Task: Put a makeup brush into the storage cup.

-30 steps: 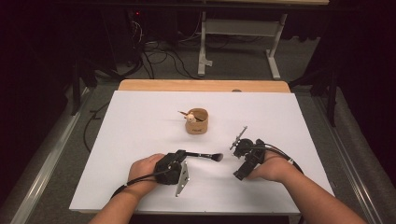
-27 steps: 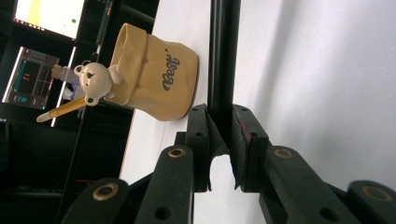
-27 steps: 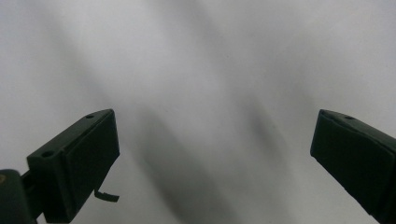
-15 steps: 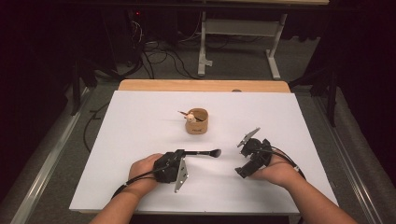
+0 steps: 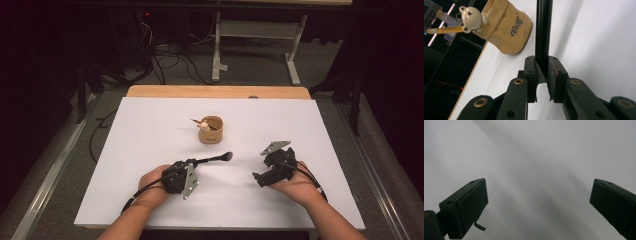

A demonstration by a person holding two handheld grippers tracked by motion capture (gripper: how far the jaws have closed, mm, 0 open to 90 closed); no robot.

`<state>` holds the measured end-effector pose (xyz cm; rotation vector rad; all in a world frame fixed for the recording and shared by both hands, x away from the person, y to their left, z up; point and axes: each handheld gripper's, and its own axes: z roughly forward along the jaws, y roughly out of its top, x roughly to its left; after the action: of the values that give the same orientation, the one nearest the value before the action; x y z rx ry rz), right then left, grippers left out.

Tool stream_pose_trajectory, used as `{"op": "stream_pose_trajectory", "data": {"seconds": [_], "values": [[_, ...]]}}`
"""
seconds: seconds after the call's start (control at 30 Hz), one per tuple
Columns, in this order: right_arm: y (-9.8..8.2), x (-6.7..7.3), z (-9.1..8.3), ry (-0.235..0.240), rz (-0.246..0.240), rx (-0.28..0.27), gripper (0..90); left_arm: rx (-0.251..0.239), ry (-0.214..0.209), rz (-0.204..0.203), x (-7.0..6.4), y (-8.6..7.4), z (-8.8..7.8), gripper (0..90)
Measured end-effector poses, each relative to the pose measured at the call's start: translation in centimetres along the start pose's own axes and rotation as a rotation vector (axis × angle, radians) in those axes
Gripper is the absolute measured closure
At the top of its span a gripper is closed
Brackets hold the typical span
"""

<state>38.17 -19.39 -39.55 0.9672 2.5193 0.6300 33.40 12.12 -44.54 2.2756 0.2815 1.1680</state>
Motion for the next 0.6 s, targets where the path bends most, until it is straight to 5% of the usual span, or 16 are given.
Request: {"op": "stream_pose_trajectory", "data": {"seconds": [0.2,0.23,0.27,0.6], "values": [[-0.7,-0.1,0.7,0.018,0.051,-0.063,3.1,-0.005,-0.016,-0.067,0.4,-0.3,0.0,78.6],[-0.8,-0.1,0.7,0.017,0.064,-0.078,3.1,-0.02,-0.007,-0.046,0.8,-0.2,0.1,78.6],[-0.9,-0.2,0.8,0.021,0.076,-0.091,3.1,-0.012,-0.022,-0.1,0.6,-0.4,0.0,78.6],[-2.1,-0.3,1.5,0.032,0.128,-0.195,2.9,-0.034,-0.062,-0.234,1.3,-0.9,-0.2,78.6]]}}
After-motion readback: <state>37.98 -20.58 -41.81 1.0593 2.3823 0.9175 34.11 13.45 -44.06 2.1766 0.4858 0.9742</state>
